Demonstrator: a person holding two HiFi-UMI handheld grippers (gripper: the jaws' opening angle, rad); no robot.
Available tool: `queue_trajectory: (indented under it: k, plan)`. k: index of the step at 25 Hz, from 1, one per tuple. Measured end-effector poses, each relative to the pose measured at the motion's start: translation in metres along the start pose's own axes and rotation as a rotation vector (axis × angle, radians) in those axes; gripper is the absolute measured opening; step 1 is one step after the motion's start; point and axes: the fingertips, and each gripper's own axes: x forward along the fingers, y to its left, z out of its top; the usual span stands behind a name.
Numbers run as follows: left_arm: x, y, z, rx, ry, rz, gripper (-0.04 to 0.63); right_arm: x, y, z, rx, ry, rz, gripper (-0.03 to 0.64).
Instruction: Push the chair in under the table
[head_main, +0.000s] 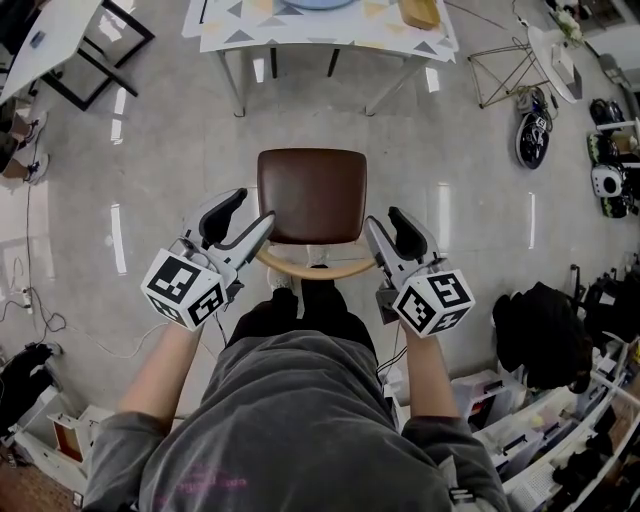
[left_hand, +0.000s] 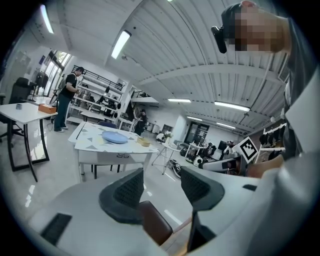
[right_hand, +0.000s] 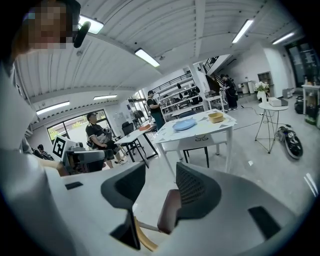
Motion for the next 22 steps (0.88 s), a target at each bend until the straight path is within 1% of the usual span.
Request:
queue_trajectory:
  k: [2, 4, 9, 13, 19, 22]
  plan:
    - [0.005, 0.003, -0.01, 0.005, 0.026, 0.02, 0.227, 0.003, -0.016, -0.011, 0.0, 0.032, -0.015, 0.175]
    - [0.01, 0.008, -0.029, -0.006, 0.069, 0.048, 0.227, 0.005, -0.035, -0.029, 0.02, 0.077, -0.038, 0.175]
    - [0.016, 0.023, -0.093, -0.081, 0.201, 0.114, 0.235, 0.008, -0.08, -0.084, 0.062, 0.207, -0.097, 0.175]
    - [0.017, 0.032, -0.137, -0.11, 0.285, 0.155, 0.235, 0.007, -0.11, -0.128, 0.083, 0.299, -0.163, 0.175]
    - [0.013, 0.051, -0.207, -0.158, 0.398, 0.212, 0.235, 0.002, -0.14, -0.196, 0.151, 0.42, -0.254, 0.175]
    - [0.007, 0.059, -0.24, -0.17, 0.462, 0.245, 0.235, -0.003, -0.152, -0.223, 0.187, 0.465, -0.302, 0.175]
